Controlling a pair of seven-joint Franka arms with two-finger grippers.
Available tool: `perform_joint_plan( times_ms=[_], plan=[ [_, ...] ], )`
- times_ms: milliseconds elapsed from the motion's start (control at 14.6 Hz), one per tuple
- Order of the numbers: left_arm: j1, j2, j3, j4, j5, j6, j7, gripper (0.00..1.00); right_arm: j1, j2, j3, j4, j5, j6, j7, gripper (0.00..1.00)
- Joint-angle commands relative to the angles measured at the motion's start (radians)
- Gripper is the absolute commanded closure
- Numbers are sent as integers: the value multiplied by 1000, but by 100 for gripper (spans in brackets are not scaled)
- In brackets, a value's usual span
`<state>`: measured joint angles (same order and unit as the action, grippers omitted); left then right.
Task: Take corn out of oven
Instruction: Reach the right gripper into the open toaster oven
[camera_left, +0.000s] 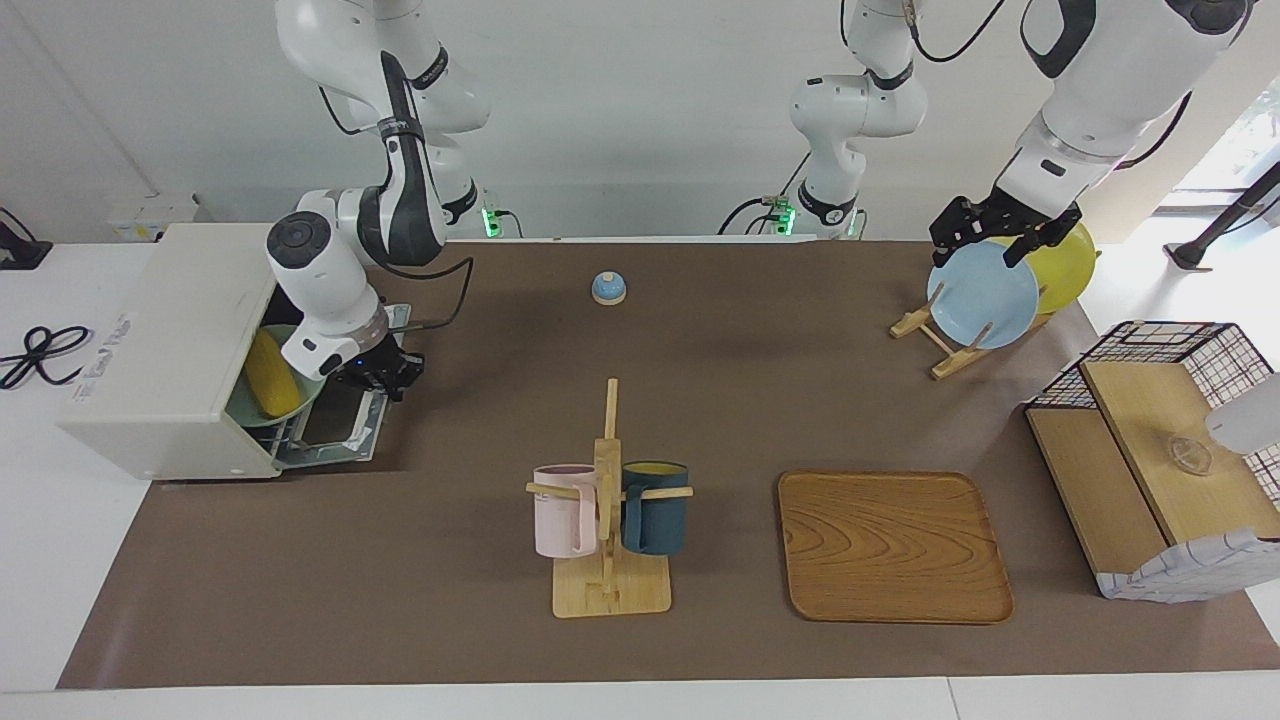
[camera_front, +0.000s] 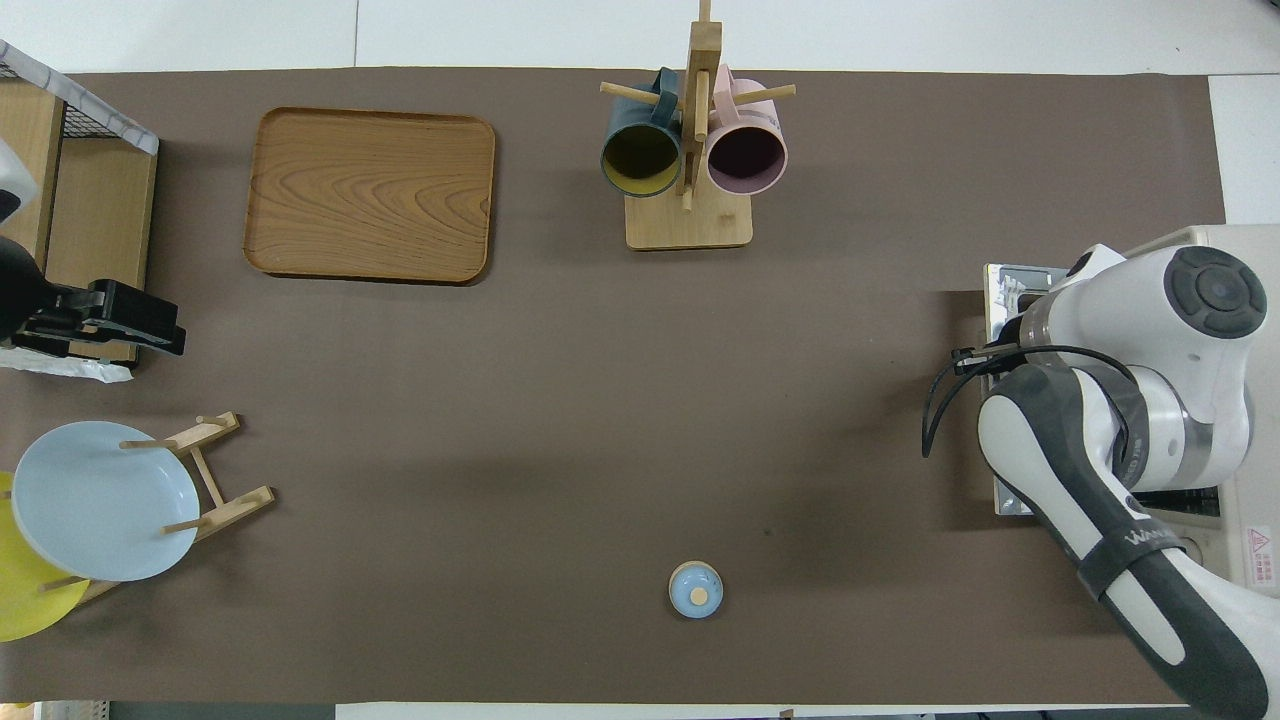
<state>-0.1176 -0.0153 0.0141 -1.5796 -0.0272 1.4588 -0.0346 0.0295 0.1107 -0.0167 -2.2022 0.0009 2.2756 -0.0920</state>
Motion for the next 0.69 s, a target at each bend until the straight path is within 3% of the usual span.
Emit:
perform_joint_plan(
  times_ms=[0,412,617],
  plan=[
    [7,-28,-5,-36,13,18,-1,0,-23,56,-14,6,-13,65,-2,100],
    [7,-28,-5,-37,13,18,-1,0,-8,67,-9,10,-9,74,37,100],
    [7,-28,-6,-36,13,20,1,0,-6,66,20,31,65,64,49,100]
  ],
)
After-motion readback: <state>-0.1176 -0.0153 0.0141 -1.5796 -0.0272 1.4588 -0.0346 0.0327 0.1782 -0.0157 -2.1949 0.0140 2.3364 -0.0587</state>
